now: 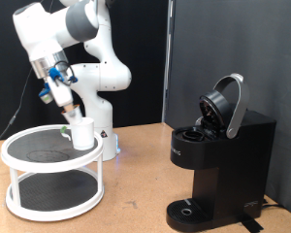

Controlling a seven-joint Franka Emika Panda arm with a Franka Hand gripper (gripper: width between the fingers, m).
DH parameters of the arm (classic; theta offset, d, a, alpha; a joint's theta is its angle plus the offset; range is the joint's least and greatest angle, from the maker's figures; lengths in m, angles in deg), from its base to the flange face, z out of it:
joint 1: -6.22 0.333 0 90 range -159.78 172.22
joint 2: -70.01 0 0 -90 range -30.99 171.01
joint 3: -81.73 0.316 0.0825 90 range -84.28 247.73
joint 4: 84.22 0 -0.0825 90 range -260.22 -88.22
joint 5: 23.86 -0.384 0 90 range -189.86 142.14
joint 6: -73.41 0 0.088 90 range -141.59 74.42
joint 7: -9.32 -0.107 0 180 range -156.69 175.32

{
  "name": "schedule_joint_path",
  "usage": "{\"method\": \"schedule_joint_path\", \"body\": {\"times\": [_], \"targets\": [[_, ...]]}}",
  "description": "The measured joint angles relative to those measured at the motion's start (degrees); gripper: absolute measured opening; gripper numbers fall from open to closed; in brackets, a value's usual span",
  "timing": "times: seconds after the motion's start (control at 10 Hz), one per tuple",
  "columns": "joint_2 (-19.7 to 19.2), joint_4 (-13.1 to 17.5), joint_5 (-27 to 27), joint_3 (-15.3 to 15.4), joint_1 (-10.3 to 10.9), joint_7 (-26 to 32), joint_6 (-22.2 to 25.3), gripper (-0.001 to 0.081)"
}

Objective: Make a cup of coffee with the keurig machine

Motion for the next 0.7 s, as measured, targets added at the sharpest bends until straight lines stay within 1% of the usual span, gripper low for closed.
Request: {"method": "schedule_joint_path", "body": {"times": [0.1, 0.2, 0.3, 0.4, 0.5, 0.6, 0.7], "targets": [[0.0, 0.3, -1.9, 1.1, 0.9, -1.7, 0.1, 0.0398], [0.1, 0.5, -2.3, 2.9, 1.3, -5.1, -0.1, 0.0398], [0.1, 0.7, -2.3, 4.2, 1.2, -7.9, -0.4, 0.0398], [0.1, 0.7, -2.3, 4.0, 1.2, -7.0, -0.2, 0.0398], [0.0, 1.0, -4.9, 3.2, 1.6, -5.0, 2.2, 0.0398], [-0.3, 1.9, -10.2, 2.1, 2.7, -2.5, 4.7, 0.0398], [-1.1, 3.4, -15.2, 1.4, 4.1, -1.0, 7.3, 0.0398]]}}
